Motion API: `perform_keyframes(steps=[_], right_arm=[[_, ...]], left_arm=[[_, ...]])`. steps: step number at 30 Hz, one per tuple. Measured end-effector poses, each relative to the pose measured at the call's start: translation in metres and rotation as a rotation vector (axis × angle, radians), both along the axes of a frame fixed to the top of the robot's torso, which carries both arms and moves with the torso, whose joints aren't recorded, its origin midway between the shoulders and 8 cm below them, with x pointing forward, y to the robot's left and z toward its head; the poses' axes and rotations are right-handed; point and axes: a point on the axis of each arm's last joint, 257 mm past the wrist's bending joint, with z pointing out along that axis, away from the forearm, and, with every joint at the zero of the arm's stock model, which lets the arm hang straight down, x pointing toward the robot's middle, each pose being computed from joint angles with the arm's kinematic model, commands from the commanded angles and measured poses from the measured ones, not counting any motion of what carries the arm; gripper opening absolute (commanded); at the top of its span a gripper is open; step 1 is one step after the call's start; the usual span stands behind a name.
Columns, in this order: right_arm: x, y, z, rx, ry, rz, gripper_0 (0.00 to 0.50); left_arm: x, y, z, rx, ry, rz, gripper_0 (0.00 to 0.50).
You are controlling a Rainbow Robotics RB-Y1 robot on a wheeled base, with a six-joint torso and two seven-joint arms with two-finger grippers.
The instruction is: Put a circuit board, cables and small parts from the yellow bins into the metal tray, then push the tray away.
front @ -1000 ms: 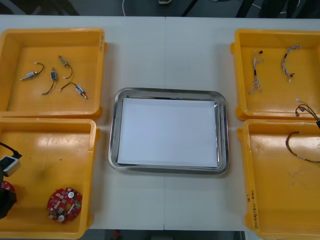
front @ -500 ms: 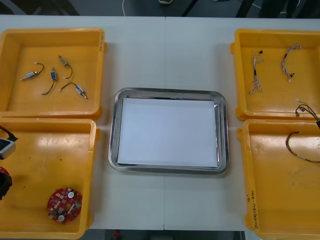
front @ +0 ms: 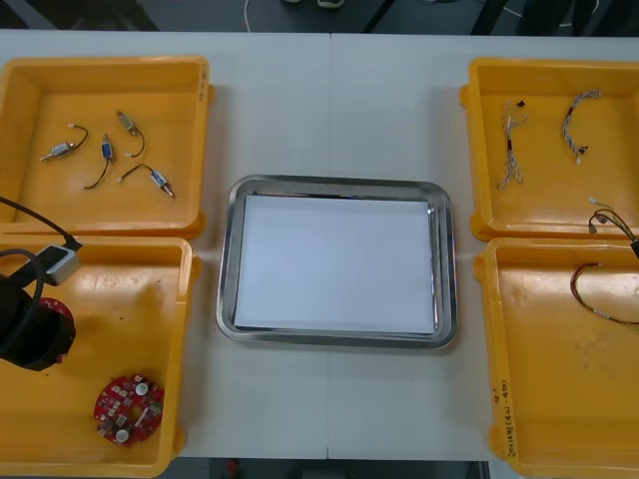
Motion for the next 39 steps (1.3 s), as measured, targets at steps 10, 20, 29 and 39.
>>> perform_keyframes(steps=[10,20,29,39], right_arm=[[0.000,0.000,0.000,0.000,0.000,0.000,0.000],[0.000,0.000,0.000,0.000,0.000,0.000,0.000],[0.000,0.000,0.000,0.000,0.000,0.000,0.000],[0.000,0.000,0.000,0.000,0.000,0.001,0.000]], left_arm=[[0.003,-0.016,-0.015,-0.010,0.031,-0.031,0.000],[-0.001,-0.017,-0.028,0.003,0.053,-0.047,0.000],[0.007,-0.015,-0.038,0.011,0.049,-0.047,0.000],[0.010,-0.015,-0.039,0.009,0.040,-0.045,0.012]])
